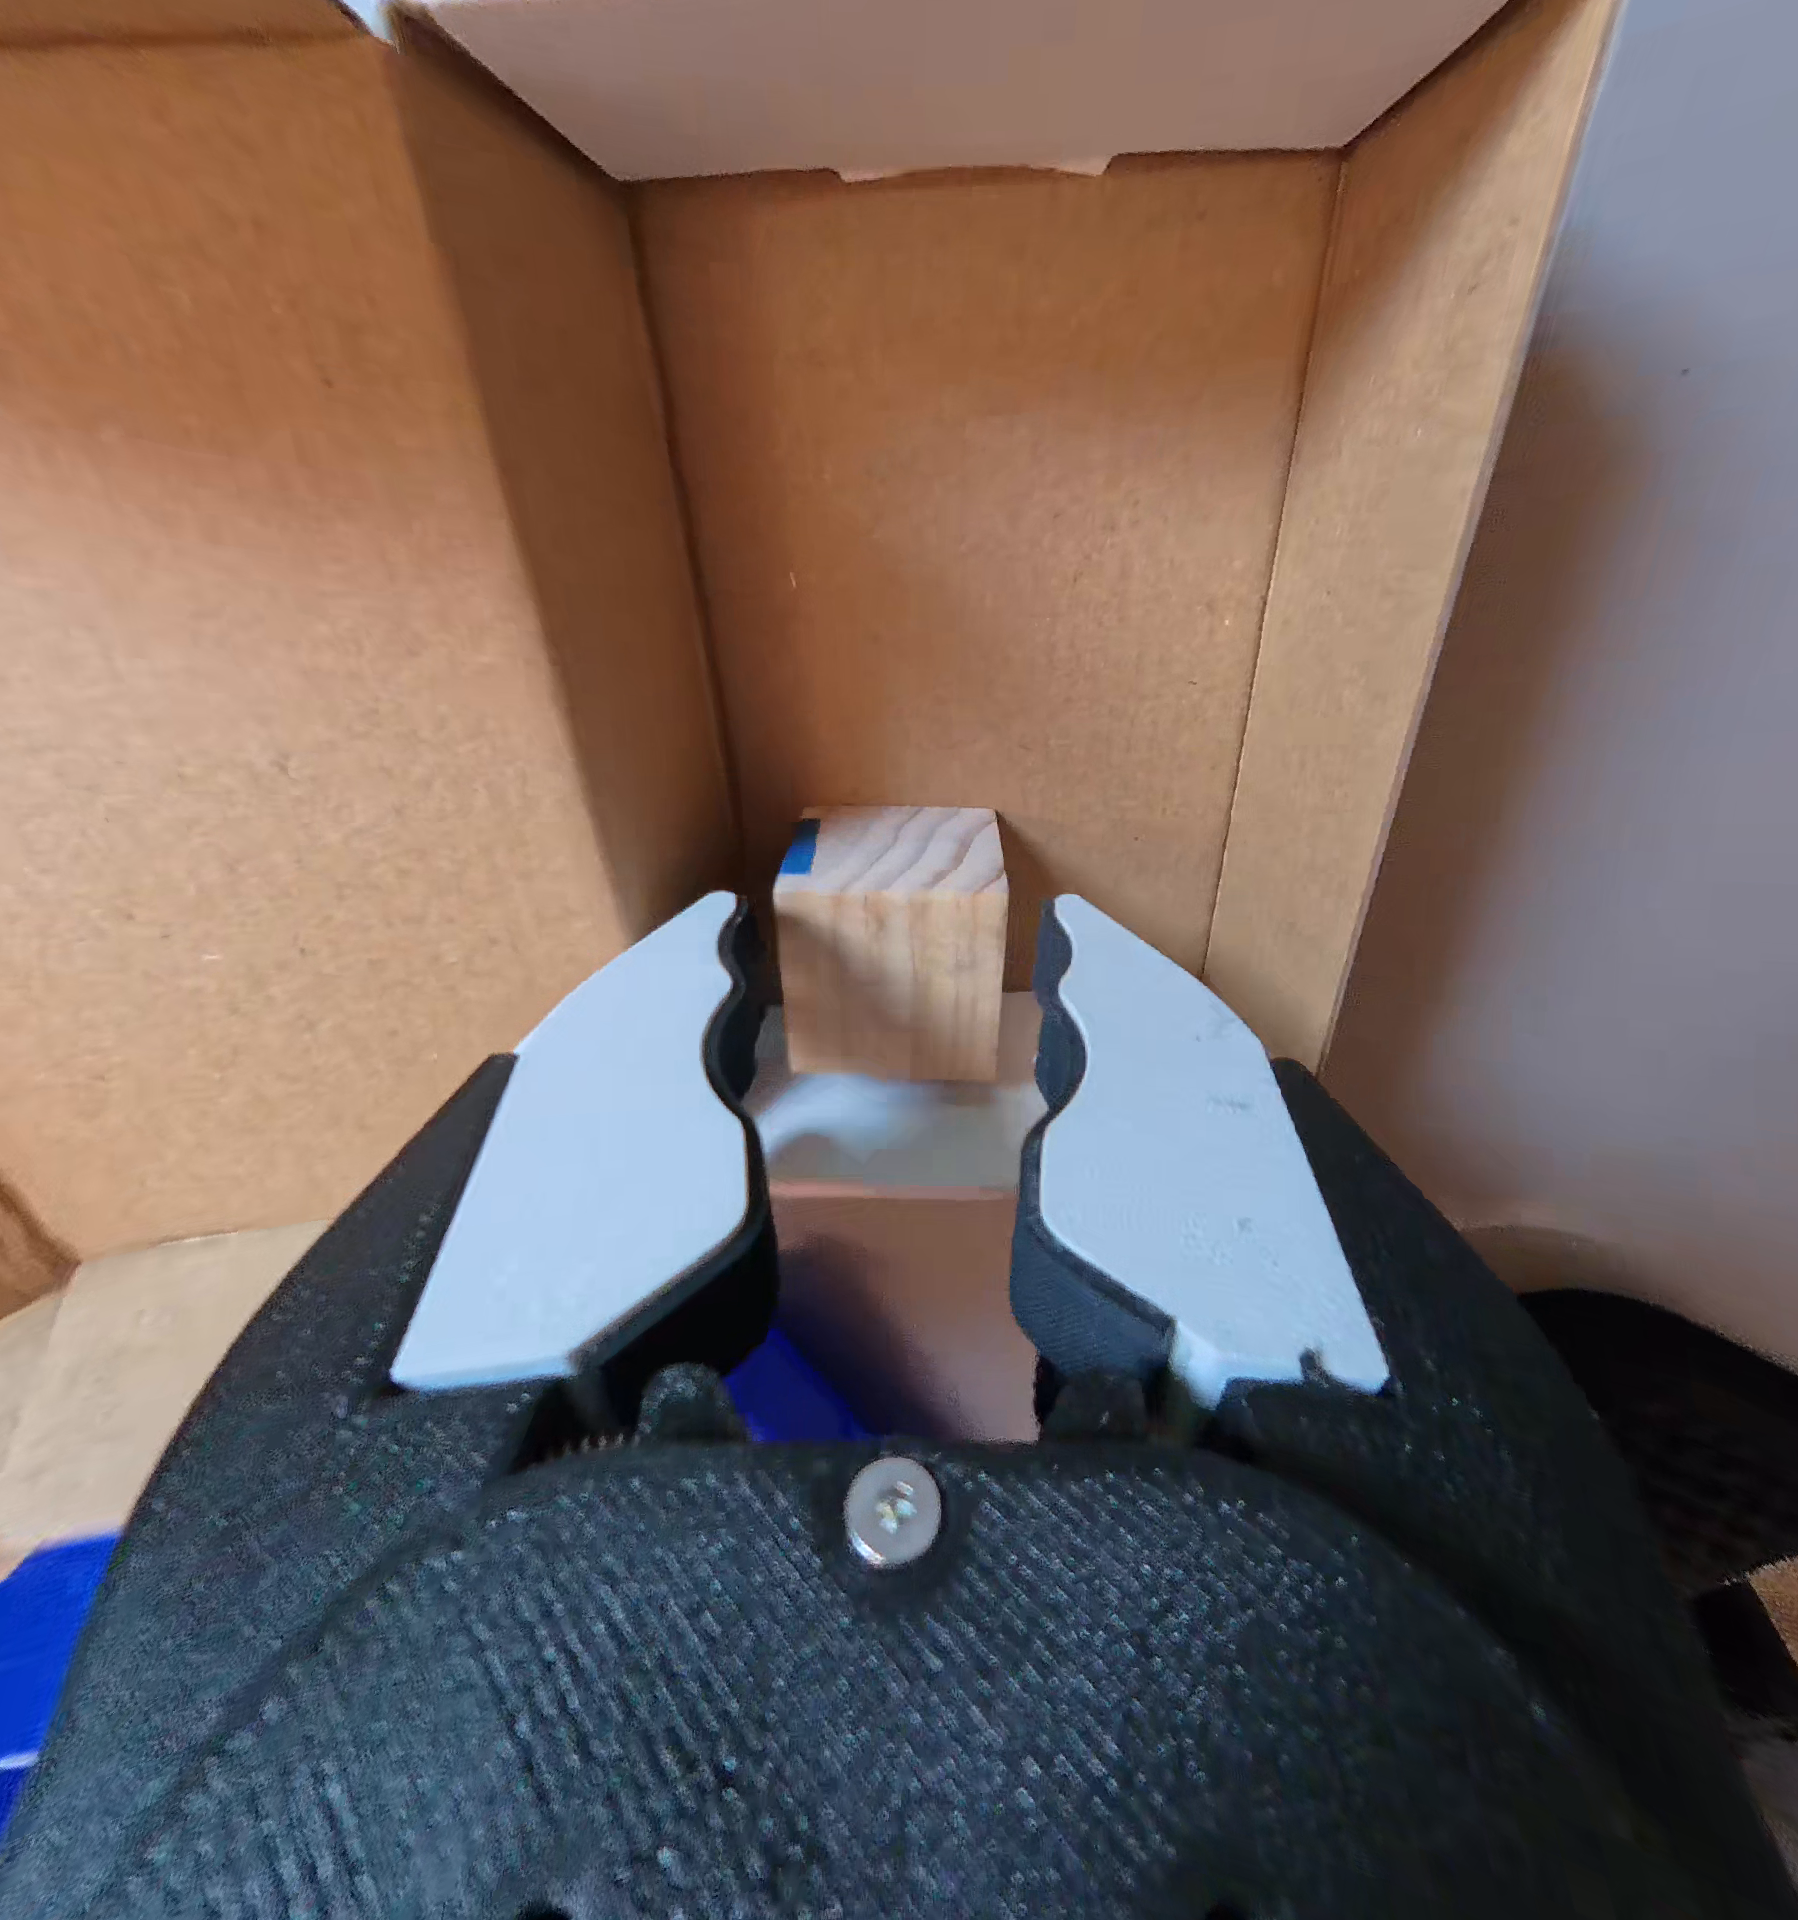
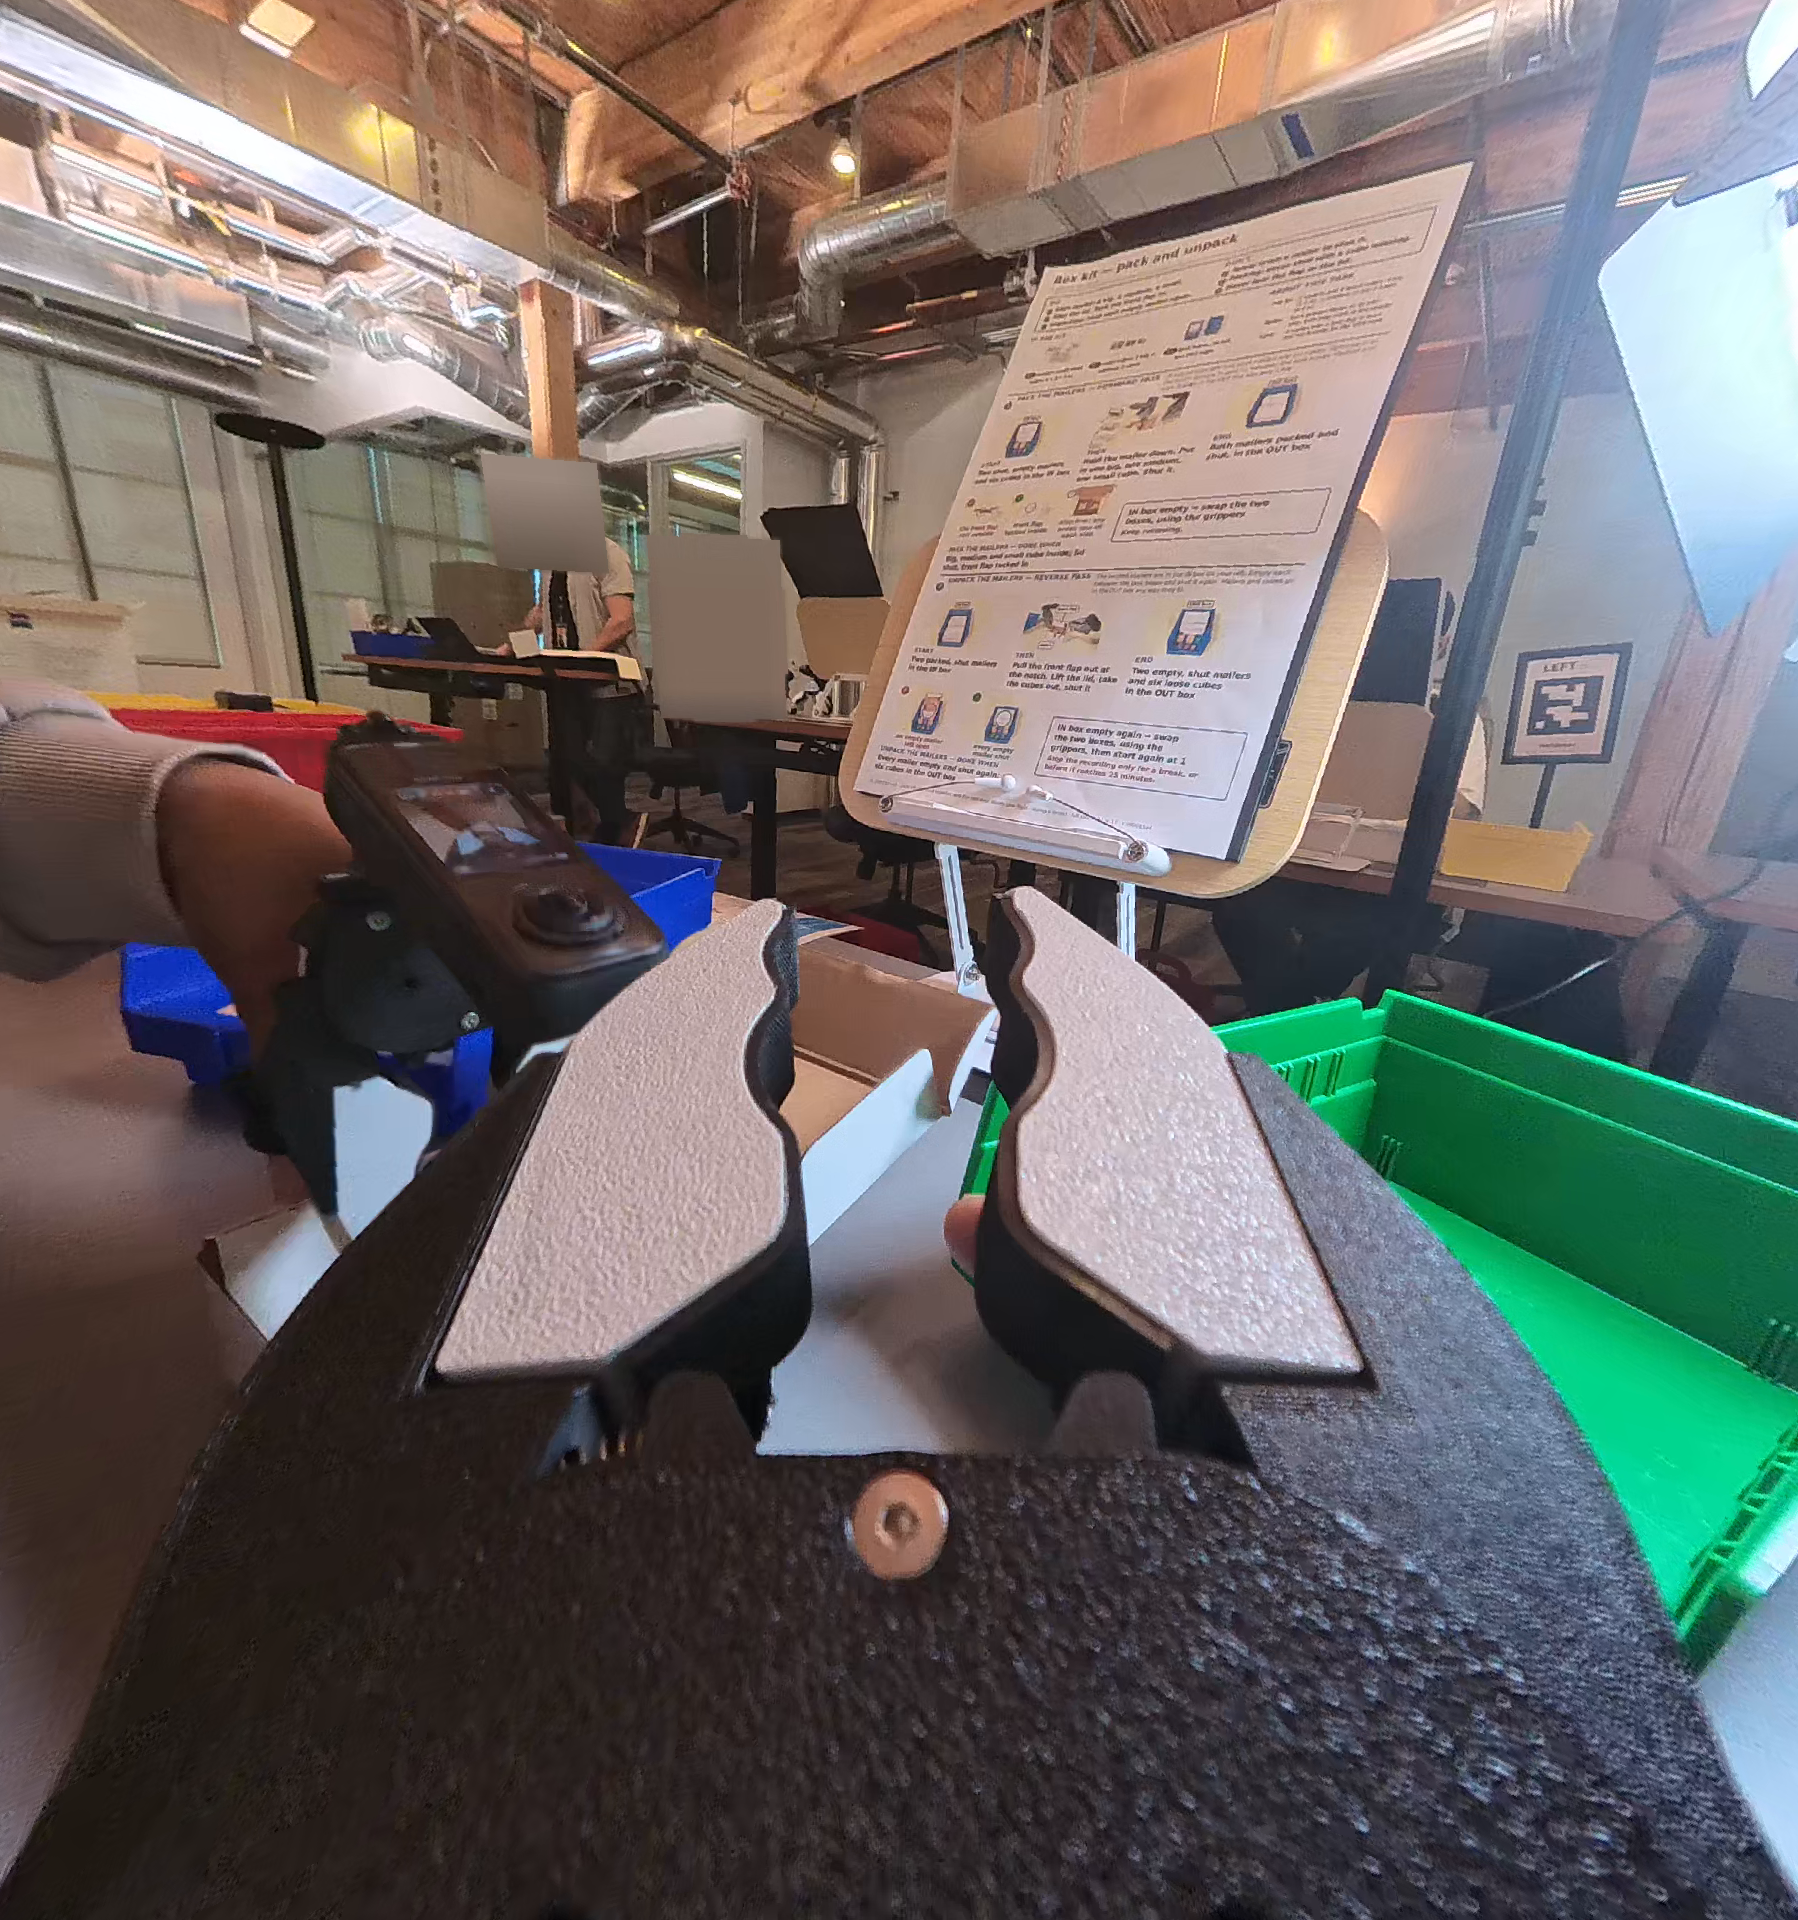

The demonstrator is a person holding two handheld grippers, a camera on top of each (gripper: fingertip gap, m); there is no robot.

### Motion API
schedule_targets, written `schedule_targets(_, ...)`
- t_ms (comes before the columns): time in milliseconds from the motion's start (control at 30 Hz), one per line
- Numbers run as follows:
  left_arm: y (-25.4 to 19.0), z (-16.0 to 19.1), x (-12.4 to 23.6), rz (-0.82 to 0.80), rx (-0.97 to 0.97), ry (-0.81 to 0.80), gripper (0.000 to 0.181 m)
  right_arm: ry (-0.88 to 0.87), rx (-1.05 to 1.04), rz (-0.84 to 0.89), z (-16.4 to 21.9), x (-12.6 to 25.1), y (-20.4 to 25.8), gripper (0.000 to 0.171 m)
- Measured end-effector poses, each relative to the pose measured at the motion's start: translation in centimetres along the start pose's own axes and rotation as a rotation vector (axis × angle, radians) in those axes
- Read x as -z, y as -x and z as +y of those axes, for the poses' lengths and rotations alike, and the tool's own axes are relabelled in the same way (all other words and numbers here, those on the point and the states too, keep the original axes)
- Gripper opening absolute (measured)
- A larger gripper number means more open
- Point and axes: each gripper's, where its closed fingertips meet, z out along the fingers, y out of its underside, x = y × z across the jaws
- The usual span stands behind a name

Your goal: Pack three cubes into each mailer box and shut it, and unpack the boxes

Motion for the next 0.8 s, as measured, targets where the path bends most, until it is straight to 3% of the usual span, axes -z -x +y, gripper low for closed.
schedule_targets(200,1.8,0.4,10.0,-0.134,0.081,-0.302,0.055,-0.006,-0.002,0.005,-0.2,0.1,-0.3,0.035)
schedule_targets(300,5.0,4.5,14.9,-0.279,0.206,-0.399,0.060,0.006,0.001,0.004,0.1,0.1,-0.3,0.035)
schedule_targets(367,6.9,8.6,16.3,-0.336,0.311,-0.399,0.059,0.010,0.002,0.003,0.2,0.1,-0.3,0.035)
schedule_targets(467,8.6,15.3,15.1,-0.338,0.454,-0.333,0.057,0.009,0.007,0.000,0.1,0.0,-0.2,0.035)
schedule_targets(600,8.4,22.4,10.1,-0.238,0.575,-0.195,0.055,0.022,0.012,-0.010,0.5,-0.1,0.0,0.035)
schedule_targets(800,7.7,25.4,4.4,-0.121,0.613,-0.119,0.054,0.063,0.010,-0.029,1.7,-0.5,0.5,0.034)
